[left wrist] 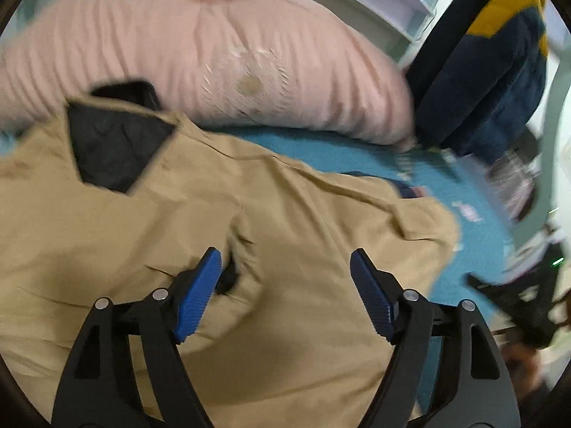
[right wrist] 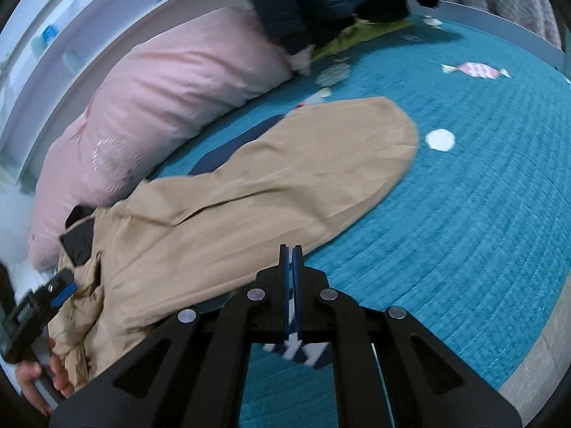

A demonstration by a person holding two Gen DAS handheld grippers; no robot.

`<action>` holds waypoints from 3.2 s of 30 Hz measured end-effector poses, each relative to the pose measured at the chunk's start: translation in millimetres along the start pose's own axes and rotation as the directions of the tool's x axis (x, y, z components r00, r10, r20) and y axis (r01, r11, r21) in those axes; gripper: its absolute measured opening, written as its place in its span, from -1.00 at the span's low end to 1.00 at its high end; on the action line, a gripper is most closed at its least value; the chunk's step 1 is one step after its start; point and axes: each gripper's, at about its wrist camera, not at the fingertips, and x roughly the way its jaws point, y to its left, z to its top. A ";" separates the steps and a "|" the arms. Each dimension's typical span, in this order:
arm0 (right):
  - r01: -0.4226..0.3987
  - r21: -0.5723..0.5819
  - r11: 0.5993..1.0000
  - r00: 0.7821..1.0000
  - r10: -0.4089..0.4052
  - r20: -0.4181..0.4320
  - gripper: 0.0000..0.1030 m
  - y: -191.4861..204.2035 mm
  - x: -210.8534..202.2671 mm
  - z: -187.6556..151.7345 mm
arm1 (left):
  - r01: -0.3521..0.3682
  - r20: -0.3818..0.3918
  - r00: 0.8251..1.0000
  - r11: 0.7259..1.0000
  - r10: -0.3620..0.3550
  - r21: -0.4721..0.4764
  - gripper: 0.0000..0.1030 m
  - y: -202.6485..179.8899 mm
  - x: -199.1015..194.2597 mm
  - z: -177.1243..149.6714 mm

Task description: Fold large clothes

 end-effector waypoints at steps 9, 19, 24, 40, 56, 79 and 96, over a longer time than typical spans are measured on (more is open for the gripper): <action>0.032 0.204 0.978 0.999 -0.038 0.024 -0.79 -55.7 18.3 31.2 | -0.105 -0.188 0.975 0.990 0.121 0.094 0.46 4.3 52.7 -34.1; -0.052 0.441 0.896 0.998 0.058 0.001 -0.37 -107.5 60.9 51.8 | -0.098 -0.190 0.975 0.989 0.118 0.110 0.46 6.6 56.3 -35.4; -0.134 0.499 0.856 0.991 0.131 0.041 -0.27 -120.3 69.6 55.1 | -0.099 -0.184 0.976 0.989 0.119 0.113 0.46 7.7 54.7 -36.4; -0.186 0.075 0.980 0.959 0.165 0.232 -0.90 -3.2 -3.2 81.9 | 0.032 -0.189 0.982 0.999 -0.027 0.019 0.55 18.9 39.2 -20.5; -0.430 -0.253 0.867 0.882 0.463 0.087 -0.89 212.9 -40.9 20.0 | -0.150 -0.042 0.989 0.977 0.145 -0.155 0.62 123.8 -74.7 -8.3; -0.568 -0.328 0.755 0.812 0.452 -0.368 -0.83 374.5 64.8 -147.1 | -0.239 -0.098 0.971 0.915 0.218 -0.325 0.62 245.5 -130.8 -50.7; -0.575 -0.395 0.716 0.813 0.445 -0.376 -0.13 382.2 26.6 -150.6 | -0.233 -0.019 0.970 0.903 0.243 -0.362 0.68 238.8 -172.7 -40.4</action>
